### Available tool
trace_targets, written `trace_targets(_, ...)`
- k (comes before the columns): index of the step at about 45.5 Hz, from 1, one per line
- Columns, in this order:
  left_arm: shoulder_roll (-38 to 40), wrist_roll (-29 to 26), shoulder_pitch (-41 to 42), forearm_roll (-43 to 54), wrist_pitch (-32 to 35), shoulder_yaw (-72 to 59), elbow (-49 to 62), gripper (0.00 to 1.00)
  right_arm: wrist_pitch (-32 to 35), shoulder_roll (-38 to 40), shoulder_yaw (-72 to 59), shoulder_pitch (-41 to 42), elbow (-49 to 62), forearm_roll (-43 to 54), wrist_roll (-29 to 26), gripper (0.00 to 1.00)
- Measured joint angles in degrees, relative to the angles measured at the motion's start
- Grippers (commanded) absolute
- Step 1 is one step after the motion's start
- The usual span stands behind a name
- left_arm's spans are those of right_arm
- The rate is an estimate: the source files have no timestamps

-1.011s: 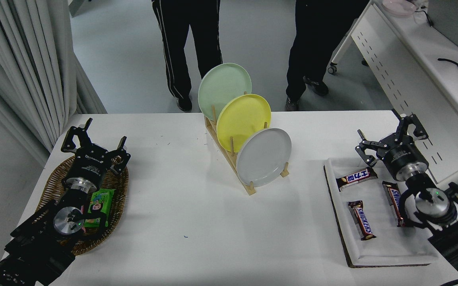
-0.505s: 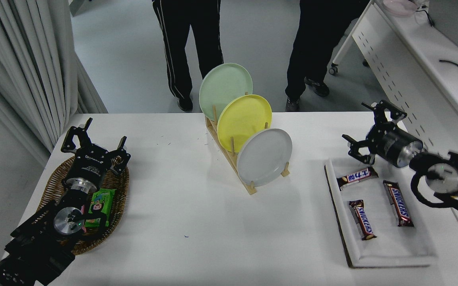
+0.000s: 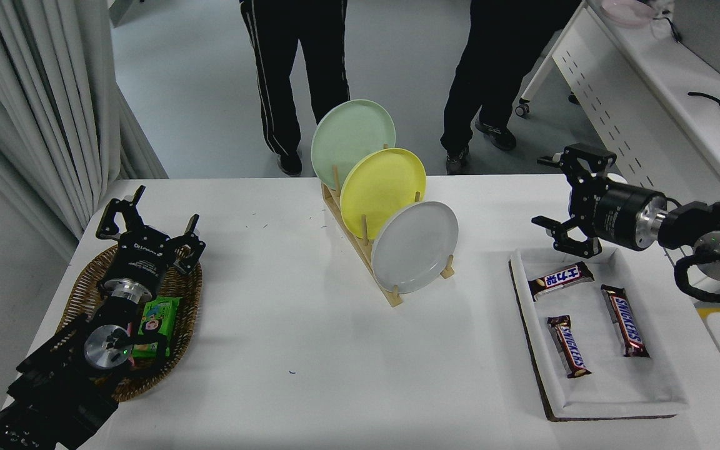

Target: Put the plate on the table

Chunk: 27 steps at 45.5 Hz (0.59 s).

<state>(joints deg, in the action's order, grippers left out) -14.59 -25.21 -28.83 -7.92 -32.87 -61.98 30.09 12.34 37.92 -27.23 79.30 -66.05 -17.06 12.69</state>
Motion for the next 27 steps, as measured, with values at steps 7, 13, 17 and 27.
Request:
trace_targets(7, 0.0, 0.0, 0.0, 0.0, 0.0, 0.0, 0.0, 1.0, -4.1, -5.3, -0.8, 1.7, 0.5, 0.6, -1.3, 0.99)
trace_targets(13, 0.0, 0.0, 0.0, 0.0, 0.0, 0.0, 0.0, 1.0, -6.8, -8.7, 0.4, 2.3, 2.5, -0.2, -3.5, 0.99)
trace_targets(17, 0.0, 0.0, 0.0, 0.0, 0.0, 0.0, 0.0, 1.0, -8.0, -10.2, 1.8, 1.7, 3.7, -1.1, -4.8, 0.99)
trace_targets(27, 0.0, 0.0, 0.0, 0.0, 0.0, 0.0, 0.0, 1.0, -11.2, -15.1, 4.3, -0.3, 7.0, -2.4, -8.0, 0.99)
